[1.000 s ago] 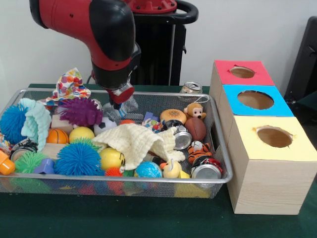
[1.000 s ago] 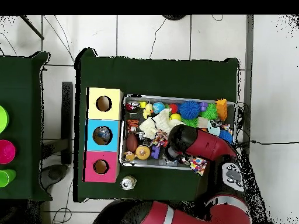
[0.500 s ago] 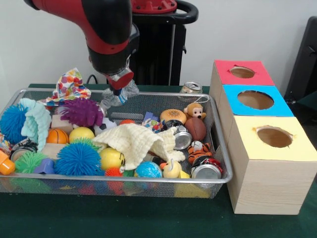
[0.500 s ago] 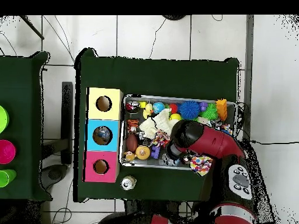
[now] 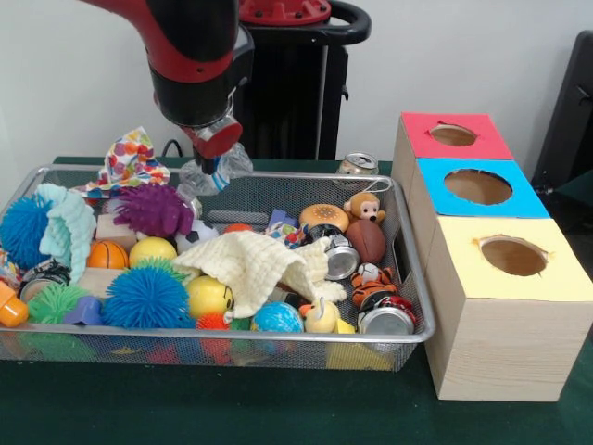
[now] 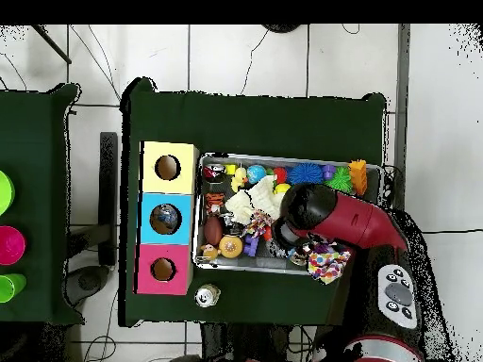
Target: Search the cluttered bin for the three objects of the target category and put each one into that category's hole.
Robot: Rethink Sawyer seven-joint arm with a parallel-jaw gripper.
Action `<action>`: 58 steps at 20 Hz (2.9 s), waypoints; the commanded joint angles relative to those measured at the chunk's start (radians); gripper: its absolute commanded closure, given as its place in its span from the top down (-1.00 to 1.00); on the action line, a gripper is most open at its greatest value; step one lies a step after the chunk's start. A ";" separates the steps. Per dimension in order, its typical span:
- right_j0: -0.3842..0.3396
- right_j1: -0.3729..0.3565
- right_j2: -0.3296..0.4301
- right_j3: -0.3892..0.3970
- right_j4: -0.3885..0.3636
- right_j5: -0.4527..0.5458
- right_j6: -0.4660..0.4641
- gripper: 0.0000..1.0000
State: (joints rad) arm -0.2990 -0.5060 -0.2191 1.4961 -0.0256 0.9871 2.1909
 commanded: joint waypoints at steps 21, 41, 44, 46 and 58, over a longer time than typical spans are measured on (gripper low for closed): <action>-0.033 -0.047 0.075 -0.085 0.020 0.122 0.047 -1.00; -0.043 -0.014 0.100 -0.152 0.019 0.170 0.012 -1.00; -0.040 -0.011 0.105 -0.201 0.025 0.224 0.015 -1.00; -0.037 -0.004 0.110 -0.237 0.028 0.254 0.018 -1.00; -0.022 0.018 0.121 -0.427 0.029 0.410 0.040 -1.00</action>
State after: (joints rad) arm -0.3220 -0.5459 -0.2045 1.1836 -0.0147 1.2772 2.1909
